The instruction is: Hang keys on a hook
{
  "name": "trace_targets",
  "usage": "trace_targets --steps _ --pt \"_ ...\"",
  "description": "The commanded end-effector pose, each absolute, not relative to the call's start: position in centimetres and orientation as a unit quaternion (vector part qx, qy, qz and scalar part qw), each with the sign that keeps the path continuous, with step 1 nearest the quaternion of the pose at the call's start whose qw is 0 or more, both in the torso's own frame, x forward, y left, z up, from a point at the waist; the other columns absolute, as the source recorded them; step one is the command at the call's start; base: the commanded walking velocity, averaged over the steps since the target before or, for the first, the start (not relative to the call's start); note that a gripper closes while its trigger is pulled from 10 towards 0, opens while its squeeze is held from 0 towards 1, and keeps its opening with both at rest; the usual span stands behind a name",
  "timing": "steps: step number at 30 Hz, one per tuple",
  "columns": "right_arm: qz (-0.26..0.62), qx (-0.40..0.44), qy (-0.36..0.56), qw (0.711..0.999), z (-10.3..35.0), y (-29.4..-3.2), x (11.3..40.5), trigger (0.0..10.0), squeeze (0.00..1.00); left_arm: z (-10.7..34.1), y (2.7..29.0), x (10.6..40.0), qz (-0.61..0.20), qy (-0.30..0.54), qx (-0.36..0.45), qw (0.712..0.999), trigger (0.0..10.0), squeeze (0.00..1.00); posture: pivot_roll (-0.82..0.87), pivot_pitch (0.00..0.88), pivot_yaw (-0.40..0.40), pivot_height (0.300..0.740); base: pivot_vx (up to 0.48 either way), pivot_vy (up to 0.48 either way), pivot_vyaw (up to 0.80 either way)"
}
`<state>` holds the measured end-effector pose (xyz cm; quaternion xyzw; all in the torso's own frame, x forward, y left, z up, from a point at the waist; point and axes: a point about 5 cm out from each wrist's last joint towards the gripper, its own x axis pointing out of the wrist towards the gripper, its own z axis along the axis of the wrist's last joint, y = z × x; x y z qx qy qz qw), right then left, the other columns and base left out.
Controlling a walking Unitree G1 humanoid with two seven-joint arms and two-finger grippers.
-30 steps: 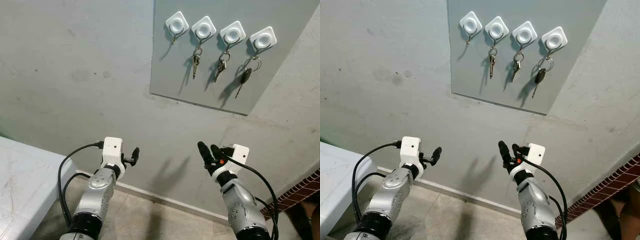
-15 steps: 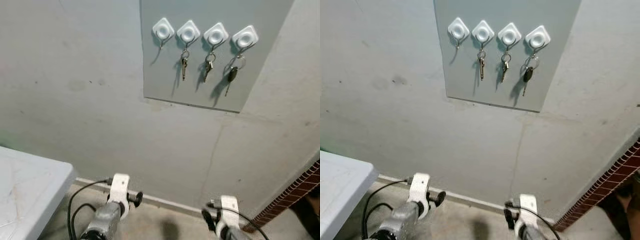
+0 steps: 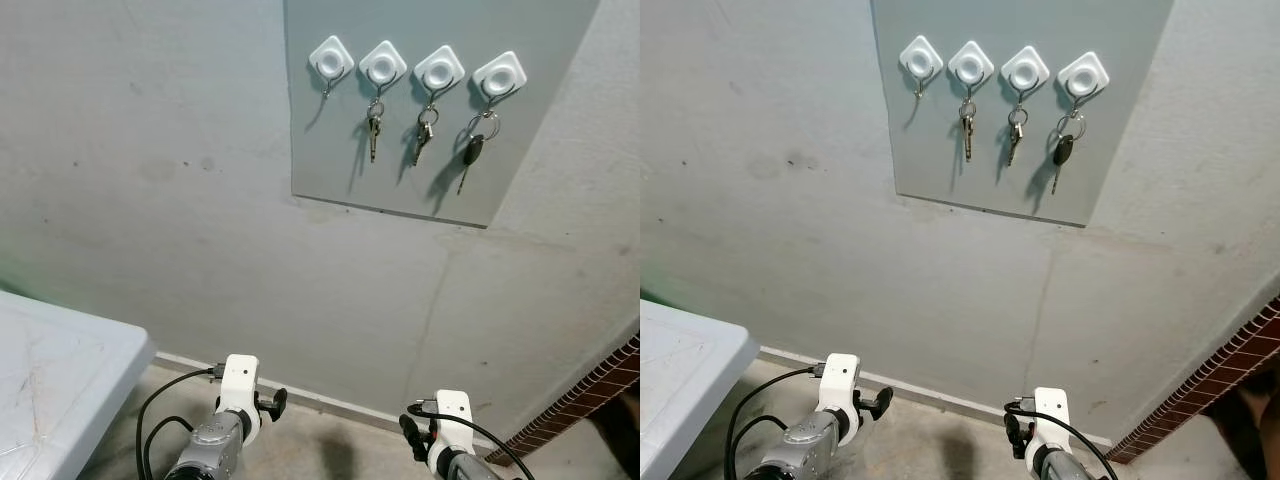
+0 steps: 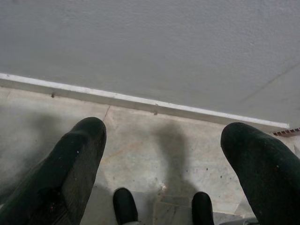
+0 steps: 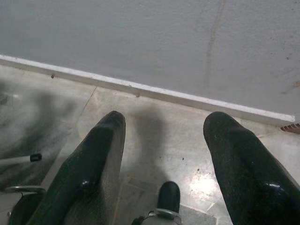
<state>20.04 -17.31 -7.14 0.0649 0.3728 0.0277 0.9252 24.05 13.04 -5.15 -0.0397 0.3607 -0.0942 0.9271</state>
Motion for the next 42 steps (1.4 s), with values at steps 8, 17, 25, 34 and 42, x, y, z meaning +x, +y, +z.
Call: trace_targets --steps 8,17,25,34,42 --pt "0.025 0.064 0.372 0.926 -7.1 -17.4 20.1 10.0 0.0 -4.9 13.3 24.4 -0.096 0.356 -0.038 0.929 10.0 0.0 -0.1 0.0 0.015 0.74 0.0 0.0 0.0" --pt "0.026 0.064 0.374 0.925 -7.2 -17.4 19.9 10.0 0.0 -4.9 13.4 24.4 -0.095 0.355 -0.04 0.929 10.0 0.0 -0.1 0.0 0.014 0.74 0.0 0.0 0.0" --pt "0.029 0.053 0.39 0.919 -7.7 -17.6 19.1 10.0 0.0 -5.6 13.8 23.4 -0.094 0.371 -0.031 0.923 10.0 0.0 -0.1 0.0 0.008 0.74 0.0 0.0 0.0" --pt "0.029 0.039 0.425 0.904 -8.6 -18.0 17.2 10.0 0.0 -7.1 14.9 21.0 -0.085 0.409 -0.012 0.909 10.0 0.0 -0.1 0.0 0.003 0.74 0.0 0.0 0.0" --pt "0.027 0.04 0.438 0.898 -8.9 -18.0 16.6 10.0 0.0 -7.7 15.1 19.9 -0.099 0.426 0.004 0.899 10.0 0.0 -0.1 0.0 -0.013 0.74 0.0 0.0 0.0"
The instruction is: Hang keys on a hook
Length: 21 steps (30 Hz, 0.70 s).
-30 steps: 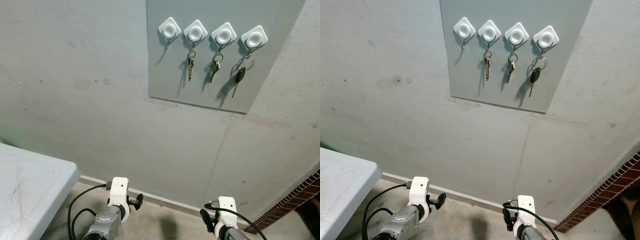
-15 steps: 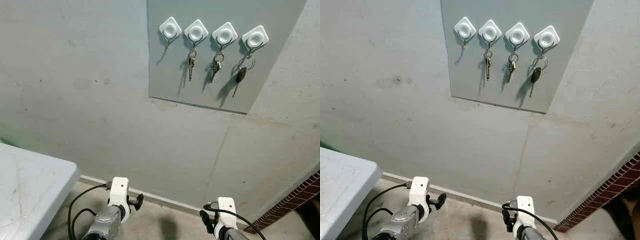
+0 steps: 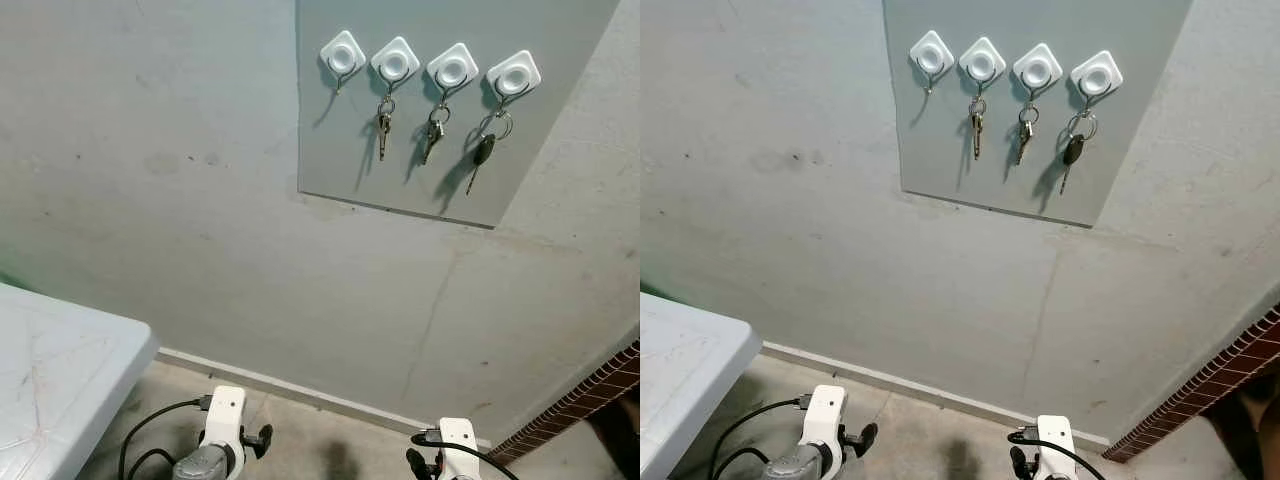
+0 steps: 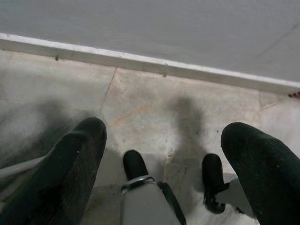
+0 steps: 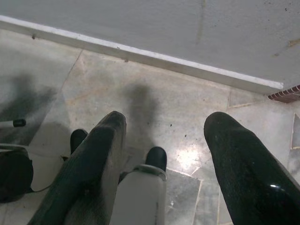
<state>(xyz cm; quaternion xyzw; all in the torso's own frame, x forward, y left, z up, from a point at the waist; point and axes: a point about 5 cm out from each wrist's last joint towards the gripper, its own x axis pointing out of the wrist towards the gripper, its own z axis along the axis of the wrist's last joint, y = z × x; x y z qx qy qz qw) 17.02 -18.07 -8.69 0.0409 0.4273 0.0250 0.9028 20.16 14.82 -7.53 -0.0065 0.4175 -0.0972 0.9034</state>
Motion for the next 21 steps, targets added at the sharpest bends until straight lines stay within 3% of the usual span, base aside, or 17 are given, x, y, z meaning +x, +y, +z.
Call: trace_targets --steps 1,21 --pt "0.028 0.04 0.439 0.897 -8.9 -18.0 16.6 10.0 0.0 -7.7 15.1 19.9 -0.101 0.427 0.007 0.899 10.0 0.0 -0.1 0.0 -0.013 0.74 0.0 0.0 0.0" --pt "0.031 0.056 0.456 0.888 -9.3 -16.8 16.2 10.0 0.0 -8.0 14.4 19.4 -0.097 0.438 -0.004 0.893 10.0 0.0 -0.1 0.0 -0.003 0.74 0.0 0.0 0.0"
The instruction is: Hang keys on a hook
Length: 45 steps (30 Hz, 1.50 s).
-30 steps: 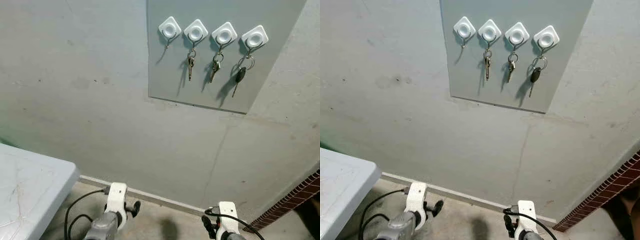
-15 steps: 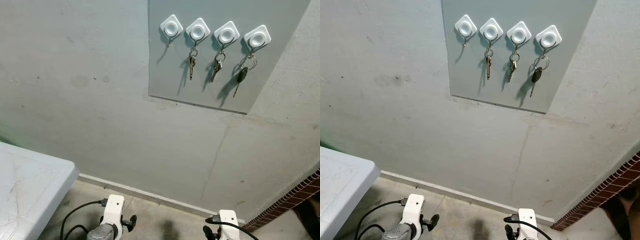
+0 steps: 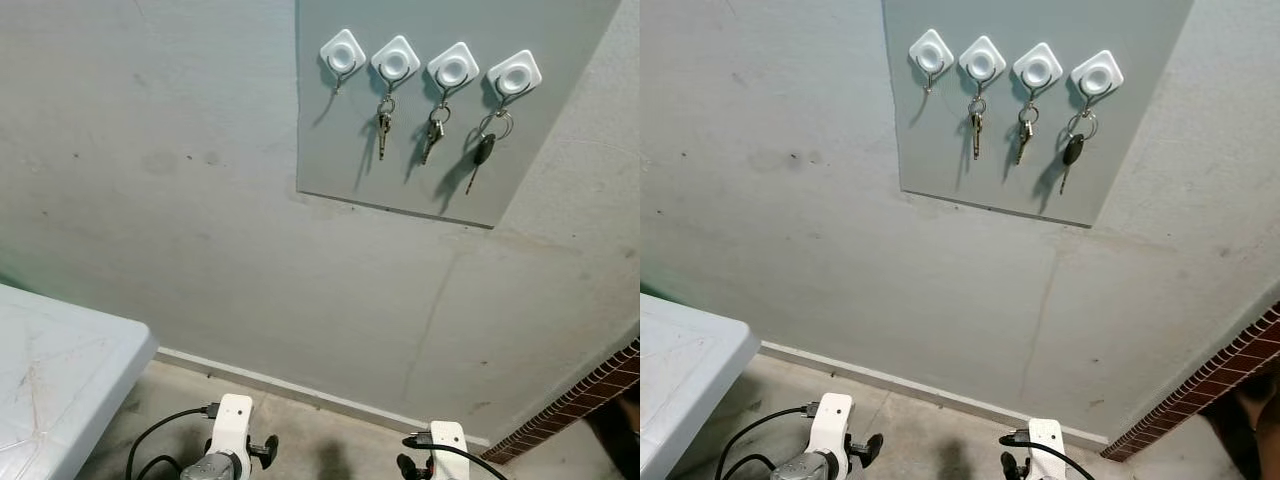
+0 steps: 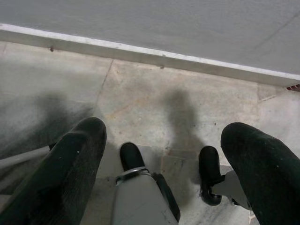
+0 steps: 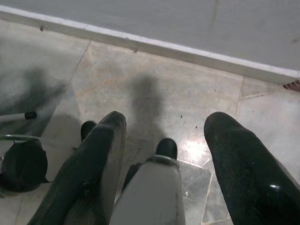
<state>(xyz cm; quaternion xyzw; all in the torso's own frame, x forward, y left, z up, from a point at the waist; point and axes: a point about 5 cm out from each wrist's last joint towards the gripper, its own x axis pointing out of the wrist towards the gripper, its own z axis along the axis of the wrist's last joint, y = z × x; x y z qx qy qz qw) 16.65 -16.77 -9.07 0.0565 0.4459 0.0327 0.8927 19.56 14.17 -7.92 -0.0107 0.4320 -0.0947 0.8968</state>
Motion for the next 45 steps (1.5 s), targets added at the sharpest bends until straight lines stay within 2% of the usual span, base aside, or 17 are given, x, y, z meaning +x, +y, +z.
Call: trace_targets --steps 1,45 --pt "0.03 0.058 0.457 0.887 -9.34 -16.77 16.11 10.0 0.0 -8.04 14.39 19.38 -0.099 0.439 -0.004 0.893 10.0 0.0 -0.1 0.0 -0.001 0.74 0.0 0.0 0.0" --pt "0.031 0.064 0.456 0.887 -9.31 -16.26 16.29 10.0 0.0 -8.24 14.27 19.02 -0.102 0.447 -0.006 0.889 10.0 0.0 -0.09 0.0 -0.002 0.74 0.0 0.0 0.0"
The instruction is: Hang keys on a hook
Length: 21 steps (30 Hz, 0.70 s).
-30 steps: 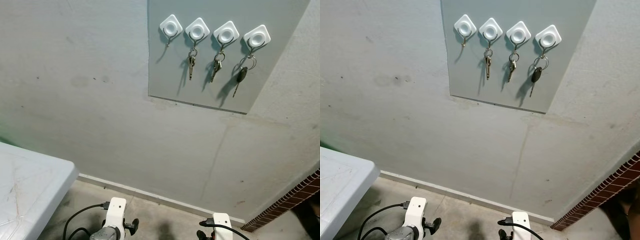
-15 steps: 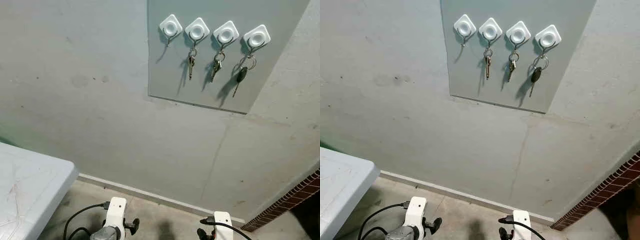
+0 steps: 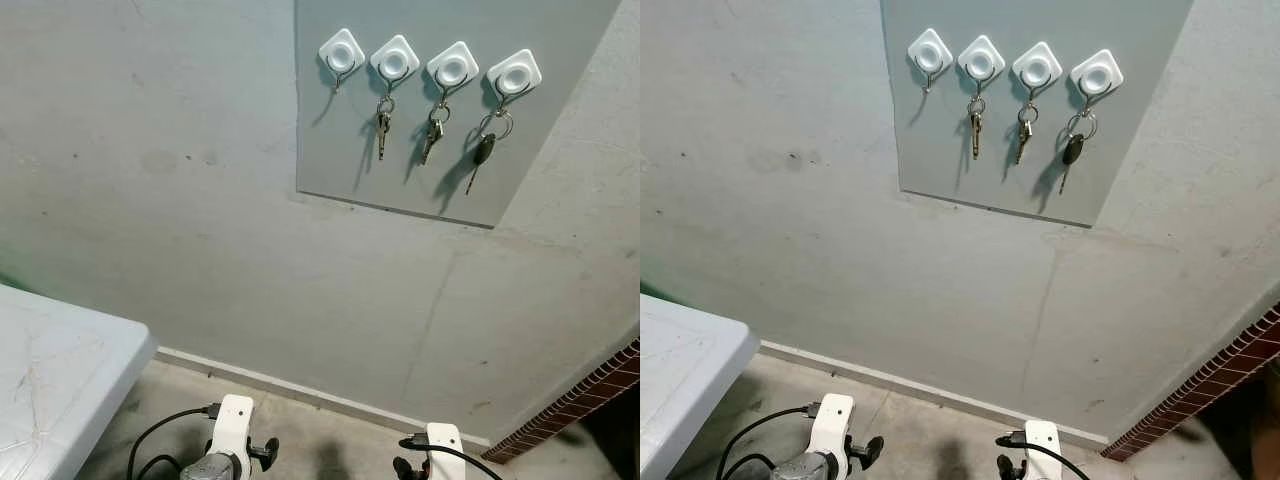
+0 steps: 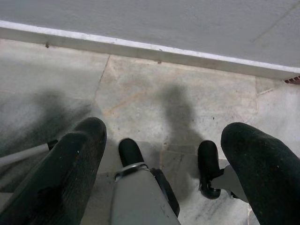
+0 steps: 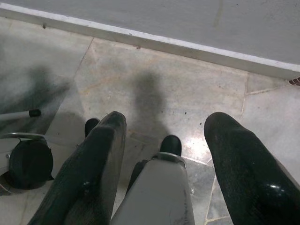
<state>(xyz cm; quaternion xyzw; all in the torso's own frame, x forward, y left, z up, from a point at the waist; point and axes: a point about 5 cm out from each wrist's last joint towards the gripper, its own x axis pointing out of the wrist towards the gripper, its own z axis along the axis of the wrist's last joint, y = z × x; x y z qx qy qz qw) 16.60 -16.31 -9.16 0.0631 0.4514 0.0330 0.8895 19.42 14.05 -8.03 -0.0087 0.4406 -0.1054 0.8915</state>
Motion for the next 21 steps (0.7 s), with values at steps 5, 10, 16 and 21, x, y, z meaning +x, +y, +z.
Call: trace_targets --steps 5,10,16,21 --pt "0.034 0.062 0.459 0.886 -9.38 -16.13 16.15 10.0 0.0 -8.33 14.34 18.83 -0.101 0.45 -0.007 0.887 10.0 0.0 -0.09 0.0 -0.003 0.74 0.0 0.0 0.0" --pt "0.035 0.062 0.459 0.885 -9.39 -16.11 16.12 10.0 0.0 -8.35 14.35 18.8 -0.102 0.45 -0.008 0.887 10.0 0.0 -0.09 0.0 -0.003 0.74 0.0 0.0 0.0" --pt "0.035 0.06 0.459 0.885 -9.39 -16.1 16.14 10.0 0.0 -8.35 14.3 18.78 -0.104 0.45 -0.007 0.887 10.0 0.0 -0.1 0.0 -0.001 0.74 0.0 0.0 0.0" --pt "0.038 0.058 0.459 0.886 -9.34 -16.05 16.26 10.0 0.0 -8.34 14.27 18.82 -0.105 0.451 -0.007 0.886 10.0 0.0 -0.09 0.0 -0.003 0.74 0.0 0.0 0.0"
